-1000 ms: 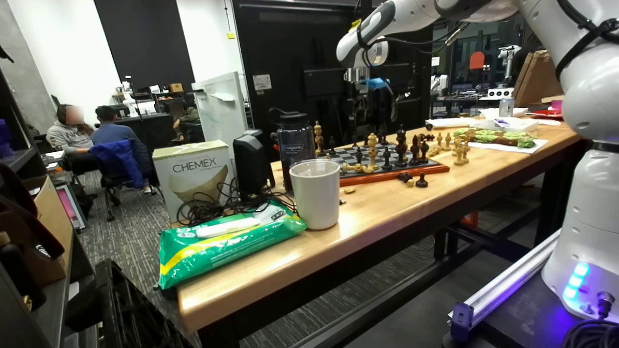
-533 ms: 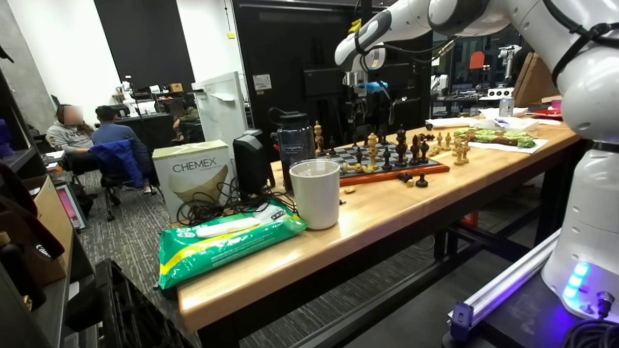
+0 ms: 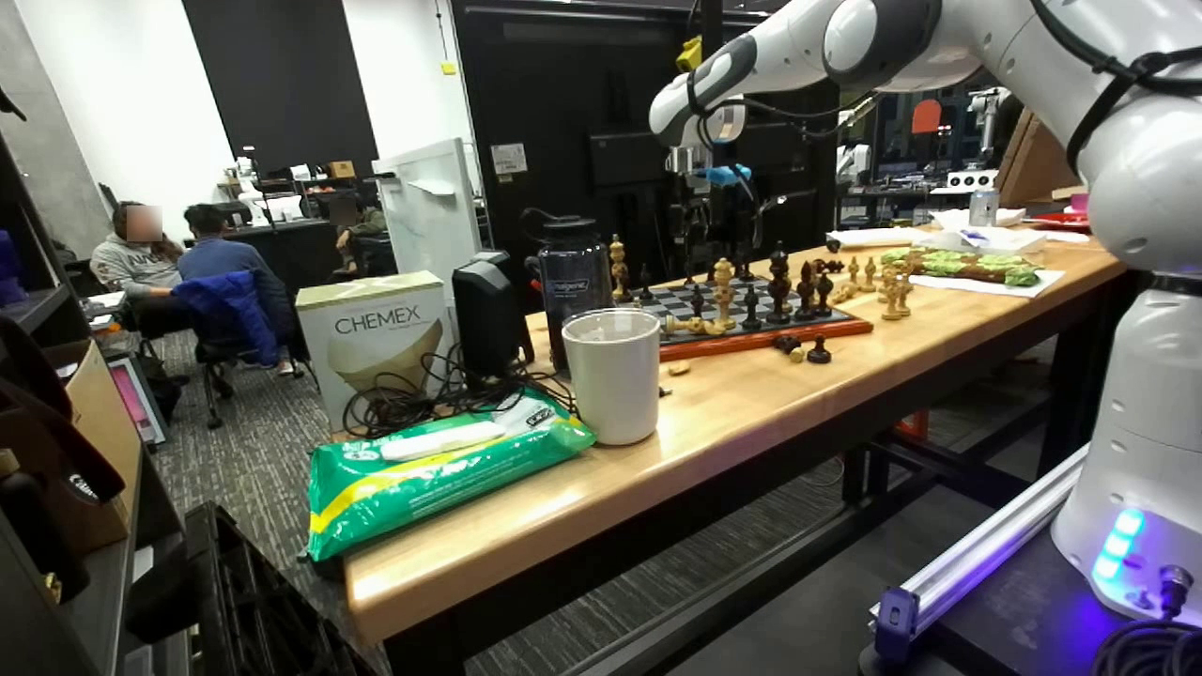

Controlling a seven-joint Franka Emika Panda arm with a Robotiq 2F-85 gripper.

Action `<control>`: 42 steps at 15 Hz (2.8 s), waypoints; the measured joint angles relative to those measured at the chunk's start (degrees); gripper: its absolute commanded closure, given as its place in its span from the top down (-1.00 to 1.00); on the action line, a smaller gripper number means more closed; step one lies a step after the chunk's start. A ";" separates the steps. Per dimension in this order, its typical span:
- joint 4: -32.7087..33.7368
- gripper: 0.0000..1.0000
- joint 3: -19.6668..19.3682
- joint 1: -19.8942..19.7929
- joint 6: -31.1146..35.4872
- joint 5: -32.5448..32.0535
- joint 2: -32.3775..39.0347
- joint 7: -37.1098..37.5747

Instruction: Shift a chess piece from the table to the chess board

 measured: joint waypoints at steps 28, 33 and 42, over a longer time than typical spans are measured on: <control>7.60 0.32 0.77 -0.94 -3.16 0.13 6.86 -1.48; 7.88 -0.46 0.77 -0.96 -3.15 0.13 7.09 -2.09; 7.96 -0.87 0.77 -1.04 -3.13 0.13 7.09 -2.21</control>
